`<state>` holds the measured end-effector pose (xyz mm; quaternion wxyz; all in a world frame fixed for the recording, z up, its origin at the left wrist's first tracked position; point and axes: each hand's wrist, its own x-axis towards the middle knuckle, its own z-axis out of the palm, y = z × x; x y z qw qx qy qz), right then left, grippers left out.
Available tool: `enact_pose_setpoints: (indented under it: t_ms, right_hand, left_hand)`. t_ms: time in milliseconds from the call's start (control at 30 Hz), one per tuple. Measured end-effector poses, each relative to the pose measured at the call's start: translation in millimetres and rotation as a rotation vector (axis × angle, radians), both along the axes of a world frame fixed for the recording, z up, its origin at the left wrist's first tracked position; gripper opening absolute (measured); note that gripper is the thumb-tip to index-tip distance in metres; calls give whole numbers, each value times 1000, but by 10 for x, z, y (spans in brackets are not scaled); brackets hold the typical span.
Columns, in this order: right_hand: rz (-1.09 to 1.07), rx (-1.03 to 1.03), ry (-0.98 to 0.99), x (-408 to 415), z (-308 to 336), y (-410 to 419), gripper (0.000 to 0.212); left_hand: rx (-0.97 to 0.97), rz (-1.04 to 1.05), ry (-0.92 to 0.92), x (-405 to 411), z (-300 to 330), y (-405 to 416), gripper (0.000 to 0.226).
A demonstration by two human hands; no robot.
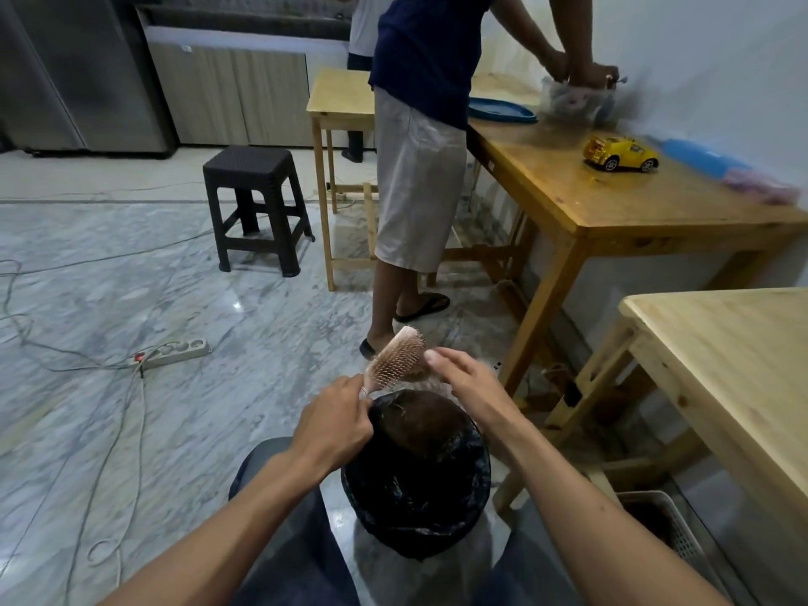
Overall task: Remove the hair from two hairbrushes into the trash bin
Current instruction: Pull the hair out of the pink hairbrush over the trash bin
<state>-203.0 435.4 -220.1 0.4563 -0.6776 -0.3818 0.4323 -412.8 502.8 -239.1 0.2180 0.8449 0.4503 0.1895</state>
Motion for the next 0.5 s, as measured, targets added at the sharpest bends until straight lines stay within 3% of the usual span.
enact_pose_setpoints:
  t_ms: [133, 233, 400, 500]
  right_hand:
    - [-21, -99, -213, 5, -141, 108, 29]
    - [-87, -171, -418, 45, -210, 87, 23]
    - [-172, -205, -504, 80, -218, 41, 13]
    - [-210, -266, -540, 86, -195, 3, 13]
  left_hand:
    - [28, -9, -2, 1, 40, 5, 1]
    - [58, 41, 42, -48, 47, 41, 11]
    - [63, 137, 95, -48, -8, 4, 16]
    - [10, 244, 36, -33, -6, 25, 16]
